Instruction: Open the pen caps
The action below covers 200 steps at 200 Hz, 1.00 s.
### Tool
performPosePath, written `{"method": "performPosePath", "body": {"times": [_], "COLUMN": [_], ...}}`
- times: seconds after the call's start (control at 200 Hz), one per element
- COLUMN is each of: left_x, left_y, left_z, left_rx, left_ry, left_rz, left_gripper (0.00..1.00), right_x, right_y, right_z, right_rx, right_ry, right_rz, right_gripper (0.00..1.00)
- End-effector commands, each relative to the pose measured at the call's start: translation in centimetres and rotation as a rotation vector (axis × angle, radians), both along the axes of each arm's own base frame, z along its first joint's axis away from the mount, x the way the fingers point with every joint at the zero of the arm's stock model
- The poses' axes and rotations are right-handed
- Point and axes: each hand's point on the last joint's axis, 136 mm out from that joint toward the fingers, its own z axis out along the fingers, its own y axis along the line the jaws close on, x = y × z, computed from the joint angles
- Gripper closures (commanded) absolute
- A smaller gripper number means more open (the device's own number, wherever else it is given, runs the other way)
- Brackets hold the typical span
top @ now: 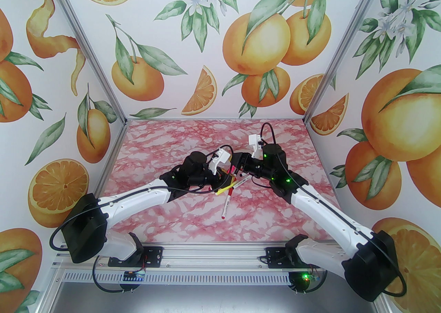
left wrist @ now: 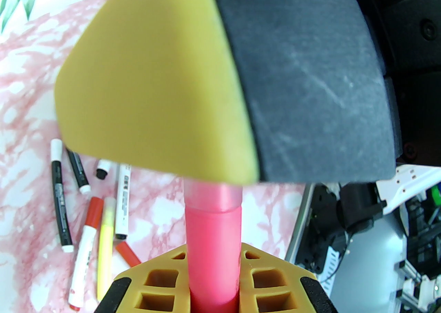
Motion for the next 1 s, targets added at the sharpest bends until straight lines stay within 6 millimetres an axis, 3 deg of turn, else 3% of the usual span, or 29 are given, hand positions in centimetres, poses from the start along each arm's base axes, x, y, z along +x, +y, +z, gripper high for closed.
{"method": "performPosePath", "body": {"times": [0.0,0.16,0.455,0.565,0.716,0.996], "left_x": [-3.3,-3.4,-3.6,-3.8,-3.6,-3.6], "left_y": [1.9,2.1,3.2,3.2,3.2,3.2], "left_z": [-2.8,-2.4,-0.7,-1.0,-2.2,-3.1], "left_rx": [0.107,0.112,0.136,0.130,0.154,0.164], "left_ry": [0.134,0.135,0.093,0.078,0.058,0.050], "left_rz": [-0.043,-0.019,0.009,0.001,-0.001,-0.012], "left_gripper": [1.00,1.00,1.00,1.00,1.00,1.00], "right_x": [5.7,6.3,6.3,6.3,6.1,6.3], "right_y": [-5.8,-5.5,-5.2,-5.4,-4.1,-4.9], "right_z": [5.0,5.2,4.3,4.6,5.6,7.2], "right_rx": [0.008,0.035,-0.148,-0.142,-0.049,0.047], "right_ry": [-0.189,-0.218,-0.213,-0.223,-0.207,-0.179], "right_rz": [-0.300,-0.306,-0.360,-0.368,-0.316,-0.298], "right_gripper": [0.91,0.91,0.92,0.92,0.92,0.92]}}
